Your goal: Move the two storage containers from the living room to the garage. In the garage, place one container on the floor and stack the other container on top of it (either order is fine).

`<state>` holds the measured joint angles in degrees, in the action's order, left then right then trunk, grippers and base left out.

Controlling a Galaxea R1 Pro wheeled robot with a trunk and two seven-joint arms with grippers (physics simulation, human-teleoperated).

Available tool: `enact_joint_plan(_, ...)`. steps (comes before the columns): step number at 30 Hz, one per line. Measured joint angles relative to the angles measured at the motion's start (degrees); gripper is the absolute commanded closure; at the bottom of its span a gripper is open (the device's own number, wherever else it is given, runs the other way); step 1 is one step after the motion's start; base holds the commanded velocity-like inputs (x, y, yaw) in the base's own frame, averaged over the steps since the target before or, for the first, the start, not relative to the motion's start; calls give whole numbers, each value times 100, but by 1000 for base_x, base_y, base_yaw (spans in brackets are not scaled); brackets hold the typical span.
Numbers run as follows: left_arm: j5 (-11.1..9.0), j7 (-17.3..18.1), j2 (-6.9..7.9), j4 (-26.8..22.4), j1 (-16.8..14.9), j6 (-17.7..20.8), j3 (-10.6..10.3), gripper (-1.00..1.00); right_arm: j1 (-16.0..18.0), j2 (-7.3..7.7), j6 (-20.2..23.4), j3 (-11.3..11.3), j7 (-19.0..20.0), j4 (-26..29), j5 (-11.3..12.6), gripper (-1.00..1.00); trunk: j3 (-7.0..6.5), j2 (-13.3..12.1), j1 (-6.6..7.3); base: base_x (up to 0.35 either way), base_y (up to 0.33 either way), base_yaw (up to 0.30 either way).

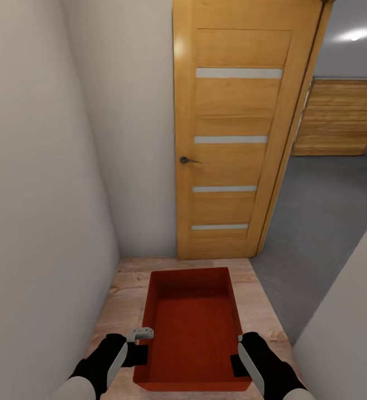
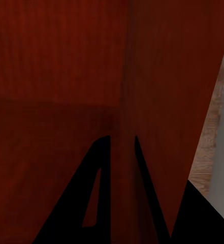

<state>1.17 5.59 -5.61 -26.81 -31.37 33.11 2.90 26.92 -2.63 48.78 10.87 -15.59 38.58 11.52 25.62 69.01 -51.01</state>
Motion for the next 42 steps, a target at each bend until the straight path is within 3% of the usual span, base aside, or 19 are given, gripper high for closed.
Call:
enact_joint_plan(12,3,3,0,3,5,-2,5,100,-1,-1,3,0,-1,-3,-1,100,0,0,-3,103,10,-25)
enact_joint_plan(30,2,2,0,3,5,-4,4,100,-2,-1,4,-1,-1,-1,-3,100,0,0,-4,0,0,-259)
enact_joint_plan(42,2,2,0,1,6,0,5,100,-1,0,2,3,1,-4,0,100,0,0,-2,99,98,-17)
